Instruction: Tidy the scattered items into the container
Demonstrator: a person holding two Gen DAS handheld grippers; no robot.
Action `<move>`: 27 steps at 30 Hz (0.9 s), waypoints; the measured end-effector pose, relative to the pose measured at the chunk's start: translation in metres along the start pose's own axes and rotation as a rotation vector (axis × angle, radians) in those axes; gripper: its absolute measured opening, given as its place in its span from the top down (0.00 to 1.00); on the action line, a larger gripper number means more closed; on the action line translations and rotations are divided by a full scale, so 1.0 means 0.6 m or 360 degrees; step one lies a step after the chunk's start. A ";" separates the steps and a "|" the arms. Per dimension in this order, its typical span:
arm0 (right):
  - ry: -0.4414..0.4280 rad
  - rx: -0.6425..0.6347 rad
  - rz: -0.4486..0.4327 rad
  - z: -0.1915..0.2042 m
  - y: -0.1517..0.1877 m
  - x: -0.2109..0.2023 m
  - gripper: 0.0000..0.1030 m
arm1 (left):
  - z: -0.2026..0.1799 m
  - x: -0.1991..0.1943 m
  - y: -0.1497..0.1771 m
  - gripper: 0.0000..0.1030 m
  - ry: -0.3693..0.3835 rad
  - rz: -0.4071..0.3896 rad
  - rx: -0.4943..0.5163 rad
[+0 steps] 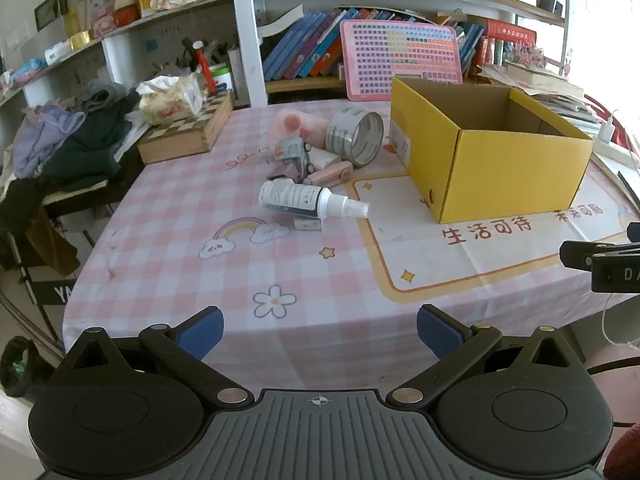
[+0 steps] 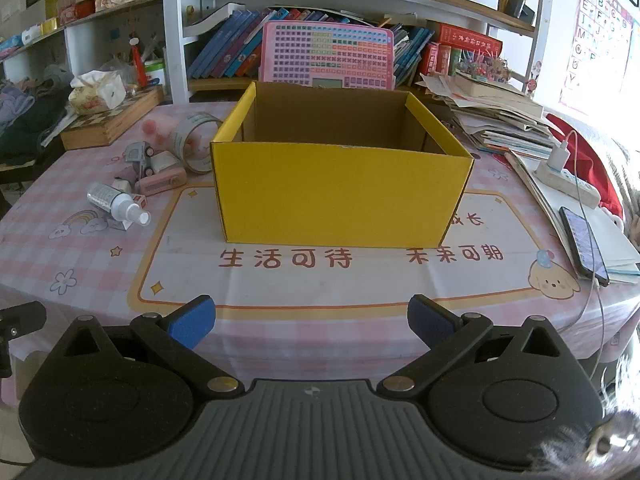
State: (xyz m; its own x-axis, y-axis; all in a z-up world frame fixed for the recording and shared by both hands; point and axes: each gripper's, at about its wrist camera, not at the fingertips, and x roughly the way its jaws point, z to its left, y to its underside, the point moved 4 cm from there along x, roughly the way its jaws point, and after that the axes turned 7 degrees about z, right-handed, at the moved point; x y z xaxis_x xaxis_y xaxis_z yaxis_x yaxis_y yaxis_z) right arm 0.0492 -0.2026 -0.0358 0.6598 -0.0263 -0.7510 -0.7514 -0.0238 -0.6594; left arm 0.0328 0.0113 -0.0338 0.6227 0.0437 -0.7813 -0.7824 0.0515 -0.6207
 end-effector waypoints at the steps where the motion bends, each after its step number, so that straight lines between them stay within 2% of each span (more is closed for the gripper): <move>1: 0.0000 0.0000 0.0001 0.000 0.000 0.000 0.00 | 0.000 0.000 0.000 0.00 0.0000 0.0000 -0.0001; 10: -0.0024 -0.0017 0.0000 0.010 -0.005 0.002 0.00 | 0.004 0.002 0.003 0.00 0.0054 0.0002 0.0007; 27: -0.0127 -0.0087 -0.0052 0.055 -0.023 -0.006 0.00 | 0.036 0.001 0.003 0.00 0.0045 -0.0022 0.0009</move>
State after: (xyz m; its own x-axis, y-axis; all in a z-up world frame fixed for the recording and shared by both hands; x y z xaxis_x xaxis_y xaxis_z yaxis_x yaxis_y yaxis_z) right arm 0.0572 -0.1689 -0.0253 0.6804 0.0550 -0.7308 -0.7267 -0.0781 -0.6825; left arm 0.0322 0.0327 -0.0336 0.6326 0.0150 -0.7744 -0.7737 0.0574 -0.6309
